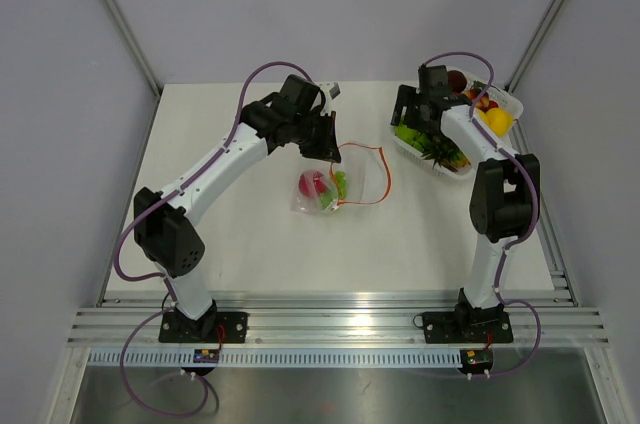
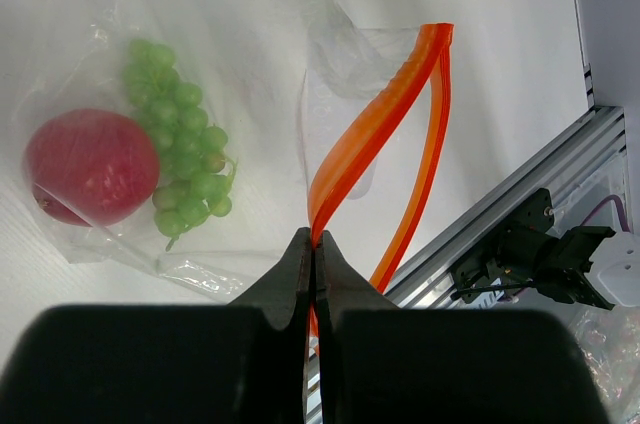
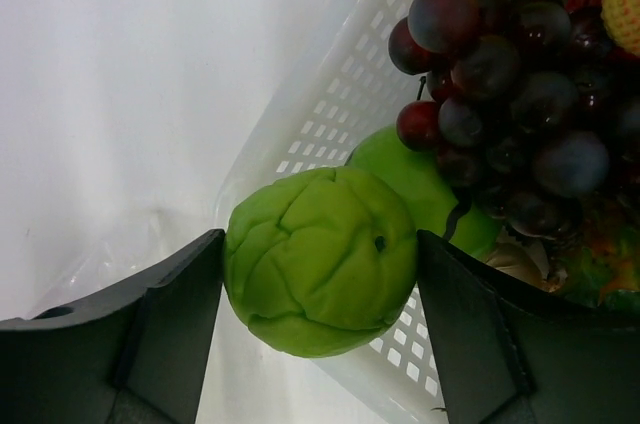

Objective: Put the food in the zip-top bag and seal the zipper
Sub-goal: Pick up the fake fruit from the bin.

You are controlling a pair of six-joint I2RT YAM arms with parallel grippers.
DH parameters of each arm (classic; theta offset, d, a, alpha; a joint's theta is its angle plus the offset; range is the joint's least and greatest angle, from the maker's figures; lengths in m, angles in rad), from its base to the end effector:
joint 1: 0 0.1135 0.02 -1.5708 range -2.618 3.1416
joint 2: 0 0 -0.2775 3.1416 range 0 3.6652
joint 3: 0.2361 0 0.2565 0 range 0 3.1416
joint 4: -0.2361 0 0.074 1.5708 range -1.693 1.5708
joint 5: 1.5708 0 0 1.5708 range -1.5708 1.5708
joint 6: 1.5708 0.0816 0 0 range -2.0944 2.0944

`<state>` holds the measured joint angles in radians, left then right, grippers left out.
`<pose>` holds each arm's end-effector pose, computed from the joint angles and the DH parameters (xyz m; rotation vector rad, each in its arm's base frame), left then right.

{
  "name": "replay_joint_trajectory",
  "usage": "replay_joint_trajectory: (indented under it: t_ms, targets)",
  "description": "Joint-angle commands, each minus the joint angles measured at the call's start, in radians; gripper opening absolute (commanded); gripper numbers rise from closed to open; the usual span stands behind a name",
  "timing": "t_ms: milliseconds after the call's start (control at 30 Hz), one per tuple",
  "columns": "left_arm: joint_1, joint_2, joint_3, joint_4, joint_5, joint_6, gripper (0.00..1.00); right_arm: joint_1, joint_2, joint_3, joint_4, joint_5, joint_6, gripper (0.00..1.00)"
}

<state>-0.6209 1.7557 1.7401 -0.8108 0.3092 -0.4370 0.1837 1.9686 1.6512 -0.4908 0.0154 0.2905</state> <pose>0.3305 -0.2669 0.3308 0.3844 2.4971 -0.8361 0.4826 0.0884 0.2360 0.1349 2.3850 0.2071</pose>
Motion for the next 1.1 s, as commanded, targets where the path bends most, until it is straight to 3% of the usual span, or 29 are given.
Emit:
replay_joint_trajectory:
  t_ms: [0,200,267,433,667,800,1000,1067]
  targets:
    - [0.006,-0.036,0.003,0.03,0.008,0.007,0.0,-0.013,-0.017,0.018,0.05,-0.011,-0.007,0.78]
    - [0.006,-0.035,0.001,0.032,0.011,0.0,0.0,-0.02,-0.108,-0.033,0.074,0.015,-0.001,0.59]
    - [0.006,-0.035,0.001,0.036,0.011,-0.005,0.0,-0.026,-0.151,-0.047,0.077,0.029,-0.005,0.57]
    - [0.006,-0.019,0.007,0.058,0.008,-0.019,0.0,-0.033,-0.234,-0.076,0.06,0.054,-0.014,0.57]
    - [0.006,0.067,0.15,0.019,0.018,-0.02,0.0,-0.036,-0.393,-0.114,-0.001,0.04,-0.039,0.57]
    - [0.007,0.111,0.216,-0.016,0.007,0.001,0.0,-0.035,-0.477,-0.126,-0.08,-0.053,-0.051,0.57]
    - [0.01,0.113,0.213,-0.018,0.014,0.003,0.0,-0.024,-0.663,-0.244,-0.057,-0.253,0.053,0.59]
    - [0.012,0.107,0.205,-0.005,0.025,-0.006,0.0,0.022,-0.715,-0.281,-0.043,-0.252,0.076,0.59]
